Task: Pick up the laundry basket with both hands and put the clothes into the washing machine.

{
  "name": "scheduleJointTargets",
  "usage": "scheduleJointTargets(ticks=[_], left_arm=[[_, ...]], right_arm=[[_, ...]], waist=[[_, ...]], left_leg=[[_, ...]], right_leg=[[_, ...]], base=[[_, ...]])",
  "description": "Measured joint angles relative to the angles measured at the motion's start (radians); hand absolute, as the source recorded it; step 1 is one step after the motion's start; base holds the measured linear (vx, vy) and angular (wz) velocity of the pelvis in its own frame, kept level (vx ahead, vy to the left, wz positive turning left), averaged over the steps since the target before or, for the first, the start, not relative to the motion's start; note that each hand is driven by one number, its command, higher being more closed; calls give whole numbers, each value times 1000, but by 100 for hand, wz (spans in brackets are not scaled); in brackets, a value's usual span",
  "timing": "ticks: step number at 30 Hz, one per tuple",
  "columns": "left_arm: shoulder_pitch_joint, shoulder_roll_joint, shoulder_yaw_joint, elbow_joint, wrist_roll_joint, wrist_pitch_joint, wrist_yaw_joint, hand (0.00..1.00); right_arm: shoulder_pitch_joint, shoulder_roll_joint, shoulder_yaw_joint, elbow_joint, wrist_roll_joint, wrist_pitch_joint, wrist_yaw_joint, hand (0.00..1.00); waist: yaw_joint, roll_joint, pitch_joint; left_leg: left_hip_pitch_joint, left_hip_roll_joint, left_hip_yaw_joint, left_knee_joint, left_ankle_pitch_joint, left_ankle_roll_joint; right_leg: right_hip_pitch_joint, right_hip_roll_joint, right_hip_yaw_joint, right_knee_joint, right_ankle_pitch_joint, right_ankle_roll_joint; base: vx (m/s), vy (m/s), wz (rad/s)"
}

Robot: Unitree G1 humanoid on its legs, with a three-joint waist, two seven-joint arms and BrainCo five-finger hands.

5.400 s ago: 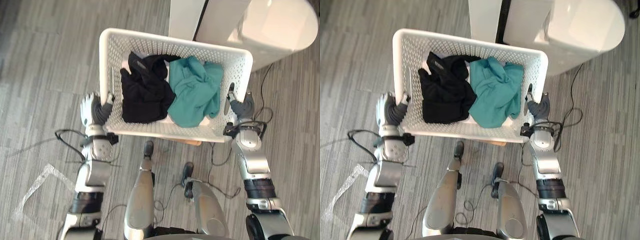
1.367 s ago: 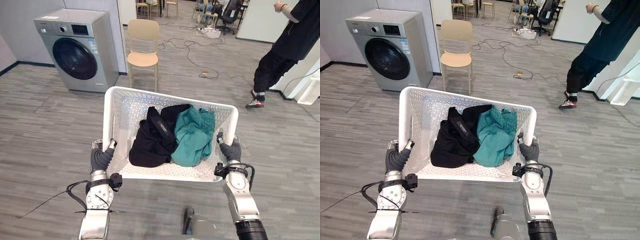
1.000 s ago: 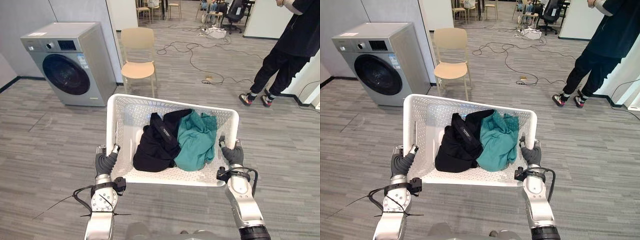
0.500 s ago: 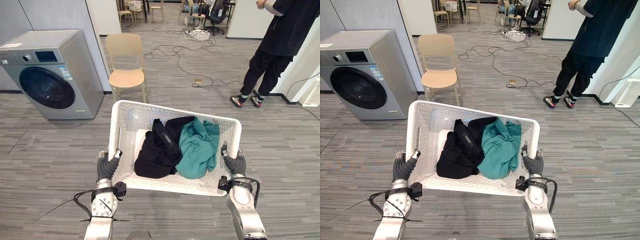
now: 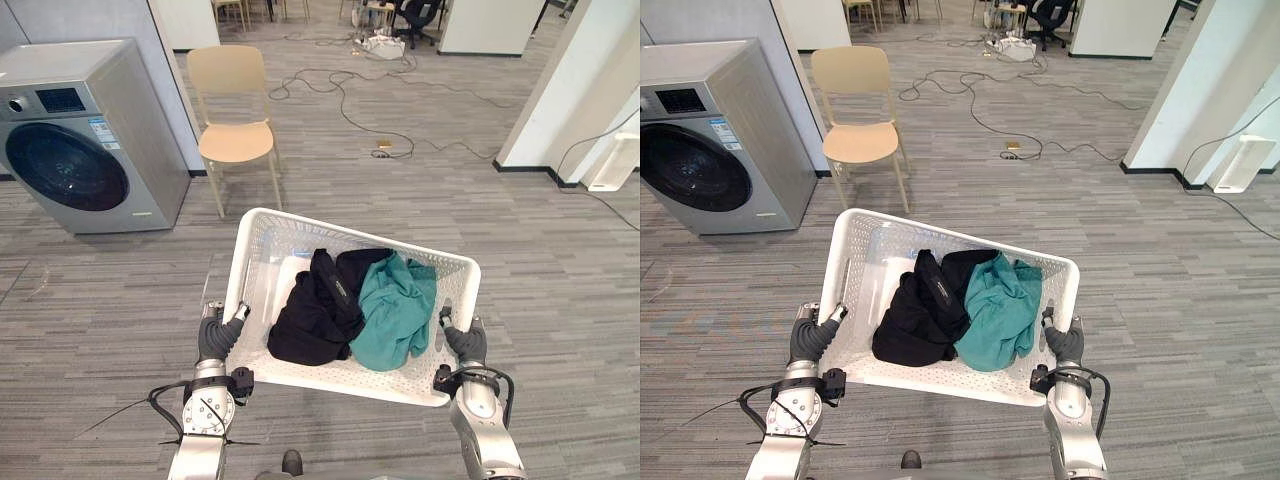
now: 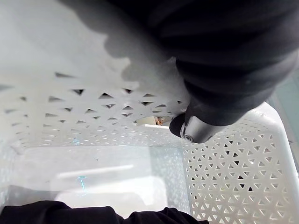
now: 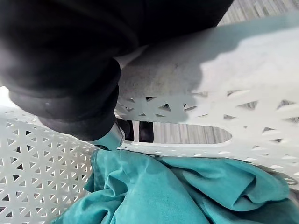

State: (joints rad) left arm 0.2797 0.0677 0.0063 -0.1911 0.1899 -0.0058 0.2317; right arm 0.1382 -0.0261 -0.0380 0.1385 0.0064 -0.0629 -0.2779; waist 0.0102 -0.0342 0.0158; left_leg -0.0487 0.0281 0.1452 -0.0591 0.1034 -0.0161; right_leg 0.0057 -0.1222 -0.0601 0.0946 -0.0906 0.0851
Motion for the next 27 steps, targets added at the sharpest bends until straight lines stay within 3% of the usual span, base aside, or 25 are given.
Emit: scheduleJointTargets(ticks=[3,6,7,8,9,10,11,12,14,17,20,21,22,23,24,25,26,27], left_arm=[[-27,-31,26,0,-1,-1,-9,100],[-33,-63,53,0,-1,-2,-12,100],[-30,-63,53,1,-1,-2,-17,100],[-29,-63,52,2,-1,-2,-23,100],[-22,-64,50,3,-1,-2,-34,100],[-14,-64,51,6,-1,-2,-35,100],[3,-63,72,15,-1,2,-35,100],[14,-55,75,16,-1,2,-35,100],[26,-20,83,17,-3,3,-35,100],[7,-12,73,45,-18,2,-35,100],[-29,-9,61,77,-20,2,-35,100],[-35,-8,63,87,-20,2,-35,100],[-39,-8,59,86,-19,1,-35,100],[-36,-8,55,86,-19,0,-35,100],[-7,-13,59,79,-18,-1,-35,100],[0,-16,51,78,-18,-2,-35,100],[23,-40,51,73,-19,-1,-36,100],[37,-48,63,73,-21,-2,-36,100]], right_arm=[[-55,-2,-5,7,9,0,1,100],[-95,-11,-4,24,15,0,19,100],[-93,-9,-6,33,22,0,20,100],[-92,-3,-13,33,22,0,22,100],[-79,3,-23,34,22,1,28,100],[-69,1,-20,35,23,0,35,100],[-67,8,-15,48,23,8,40,100],[-66,17,-6,56,23,10,41,100],[-53,43,6,60,23,21,43,100],[-51,44,-15,57,24,22,42,100],[-39,45,-35,42,24,24,42,100],[-31,46,-33,29,24,24,42,100],[-16,45,-33,10,24,24,42,100],[-6,44,-30,0,24,25,42,100],[18,45,-11,-11,24,29,42,100],[36,40,-9,-26,24,29,42,100],[51,12,9,-50,33,30,42,100],[48,0,25,-61,34,34,43,100]], waist=[[5,14,34],[18,48,69],[31,46,73],[31,25,94],[32,32,105],[36,35,114],[63,18,128],[61,18,131],[61,19,142],[53,7,143],[17,-5,143],[5,-15,137],[-5,-2,137],[-6,11,135],[2,36,123],[-29,52,119],[-20,120,111],[8,132,111]], left_leg=[[-72,8,-3,116,-54,7],[-165,25,-23,311,-165,21],[-194,16,-27,371,-206,34],[-205,2,-13,450,-240,59],[-189,9,5,552,-312,88],[-167,8,2,556,-372,84],[-130,-15,-1,552,-395,100],[-117,-14,-10,544,-398,105],[-75,-25,-68,485,-389,119],[-16,-66,-131,395,-373,120],[67,-114,-209,326,-372,110],[100,-124,-233,325,-395,106],[128,-120,-260,353,-448,100],[143,-104,-264,363,-481,88],[179,-62,-242,455,-526,27],[89,-29,-211,700,-526,22],[-44,80,-157,1028,-410,-4],[-84,125,-125,1129,-301,-13]], right_leg=[[-10,-2,-18,-12,22,10],[6,-1,-55,-13,24,19],[7,-25,-113,11,-13,30],[5,-70,-182,71,-59,40],[8,-103,-222,189,-109,23],[-13,-114,-237,305,-139,-14],[-139,-179,-221,593,-104,-92],[-172,-178,-217,662,-106,-90],[-257,-131,-263,726,-139,-55],[-313,-81,-314,523,-130,-47],[-361,-53,-314,212,-30,-12],[-374,-51,-287,184,-6,-11],[-390,-40,-257,211,19,-36],[-391,-24,-254,243,28,-57],[-364,5,-275,311,13,-98],[-336,34,-301,333,31,-145],[-281,112,-326,320,-15,-157],[-254,149,-308,313,-29,-172]], base=[[-43,18,5],[-91,81,21],[-73,161,73],[-16,246,90],[54,184,74],[87,217,35],[83,128,19],[181,168,27],[221,107,57],[294,50,75],[441,-20,94],[647,-94,99],[474,-104,67],[626,-154,57],[663,-179,65],[808,-222,67],[704,-176,16],[719,-137,-93]])
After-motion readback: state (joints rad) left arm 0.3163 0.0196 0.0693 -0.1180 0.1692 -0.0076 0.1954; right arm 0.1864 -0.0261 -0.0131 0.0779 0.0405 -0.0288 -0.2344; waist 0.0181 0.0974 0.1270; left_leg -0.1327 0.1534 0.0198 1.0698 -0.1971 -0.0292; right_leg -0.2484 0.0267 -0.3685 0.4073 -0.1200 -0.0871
